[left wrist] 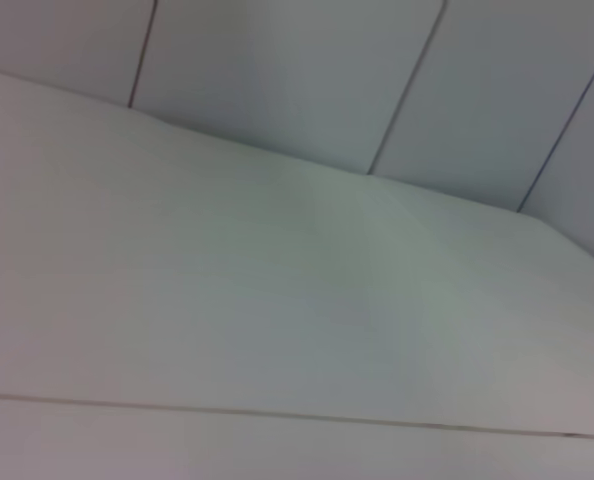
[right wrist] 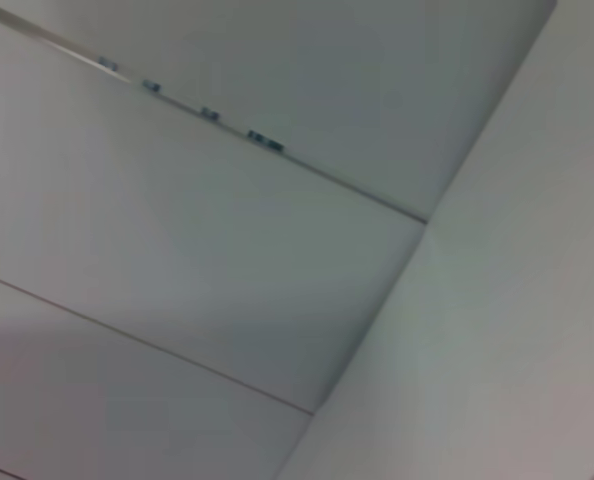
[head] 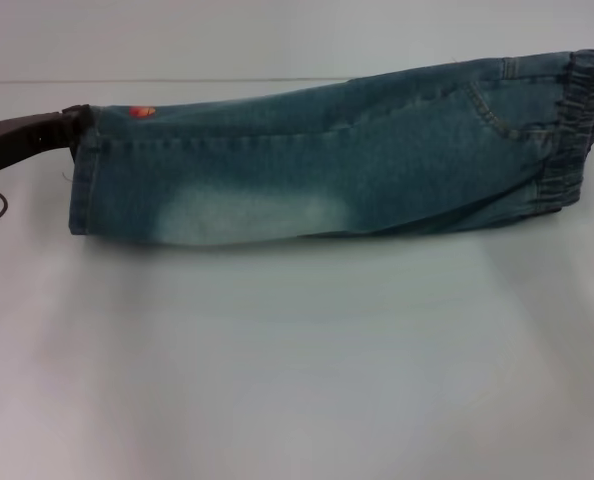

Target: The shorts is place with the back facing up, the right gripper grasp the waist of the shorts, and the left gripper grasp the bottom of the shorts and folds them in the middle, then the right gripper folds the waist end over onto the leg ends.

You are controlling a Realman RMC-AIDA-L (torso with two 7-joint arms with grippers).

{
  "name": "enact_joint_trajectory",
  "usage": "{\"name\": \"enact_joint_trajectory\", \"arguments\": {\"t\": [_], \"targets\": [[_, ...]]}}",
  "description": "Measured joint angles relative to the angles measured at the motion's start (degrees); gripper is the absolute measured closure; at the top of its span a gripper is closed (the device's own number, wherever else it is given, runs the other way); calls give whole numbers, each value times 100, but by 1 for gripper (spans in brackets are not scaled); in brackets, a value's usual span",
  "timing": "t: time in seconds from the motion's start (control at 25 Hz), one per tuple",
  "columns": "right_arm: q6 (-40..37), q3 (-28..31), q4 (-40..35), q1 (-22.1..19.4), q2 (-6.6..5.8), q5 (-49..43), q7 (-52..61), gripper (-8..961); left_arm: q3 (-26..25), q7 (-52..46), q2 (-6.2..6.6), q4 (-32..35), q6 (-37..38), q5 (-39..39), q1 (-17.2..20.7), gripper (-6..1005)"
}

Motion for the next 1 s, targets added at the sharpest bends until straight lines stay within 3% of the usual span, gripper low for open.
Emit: {"name": "enact_joint_trajectory", "arguments": {"t": [0.36,0.52,0.72,0.84,1.0], "targets": [[696,-339,-1,228,35,-6,-233,821,35,695,-22,-635,-644,-152,-276,909],[733,-388,-53,193,46,-7,-350,819,32,700,-21,-618,-664,-253,-248,831],[364,-582,-281,1,35,-25,-591,582,38,709,-31,-449,-592,-290,-174,734],[190,-1001,-516,-211,38,-31,-590,336,38,712,-36,-387,-513,-309,-139,646],[206,-1522,-689,-557,58,-37,-518,183,40,810,-55,-287,-43,-427,-10,508]]}}
